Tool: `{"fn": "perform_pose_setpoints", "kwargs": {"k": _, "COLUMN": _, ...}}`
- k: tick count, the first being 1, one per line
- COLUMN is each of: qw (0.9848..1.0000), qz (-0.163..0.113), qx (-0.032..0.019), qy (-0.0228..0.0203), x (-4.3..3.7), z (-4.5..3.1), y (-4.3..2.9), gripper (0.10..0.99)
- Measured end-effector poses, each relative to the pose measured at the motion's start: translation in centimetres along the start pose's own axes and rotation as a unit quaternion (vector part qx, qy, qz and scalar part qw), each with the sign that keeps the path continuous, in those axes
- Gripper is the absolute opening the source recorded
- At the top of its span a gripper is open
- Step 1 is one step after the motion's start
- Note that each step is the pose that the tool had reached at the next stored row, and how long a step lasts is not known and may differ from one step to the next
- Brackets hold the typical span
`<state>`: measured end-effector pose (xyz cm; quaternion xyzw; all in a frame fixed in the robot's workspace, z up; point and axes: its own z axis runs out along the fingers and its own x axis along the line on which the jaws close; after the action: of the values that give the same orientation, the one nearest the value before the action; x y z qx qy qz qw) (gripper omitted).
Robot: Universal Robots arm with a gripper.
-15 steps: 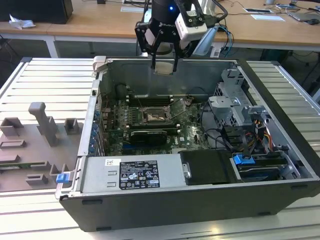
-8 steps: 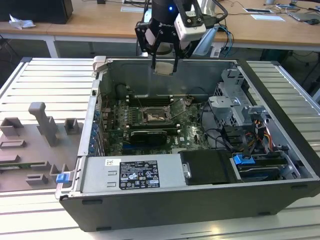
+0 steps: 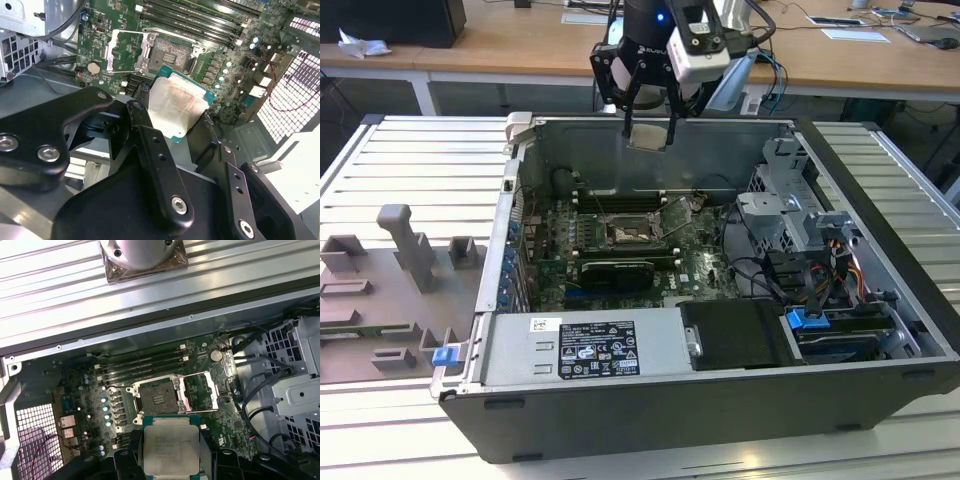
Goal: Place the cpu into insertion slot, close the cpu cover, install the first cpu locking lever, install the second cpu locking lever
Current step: 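Place the cpu into insertion slot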
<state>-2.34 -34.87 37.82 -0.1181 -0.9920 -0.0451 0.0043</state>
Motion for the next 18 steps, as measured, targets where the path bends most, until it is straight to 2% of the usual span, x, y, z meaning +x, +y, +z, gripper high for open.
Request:
{"fn": "perform_pose_setpoints", "kwargs": {"k": 14, "qw": 0.9997, "qz": 0.025, "qx": -0.0006, "qy": -0.0023, "x": 0.05, "z": 0.04, "y": -0.01, "gripper": 0.541}}
{"fn": "perform_pose_setpoints", "kwargs": {"k": 18, "qw": 0.999, "qz": 0.044, "qx": -0.0009, "qy": -0.004, "x": 0.06, "z": 0.04, "y": -0.02, "gripper": 0.541}}
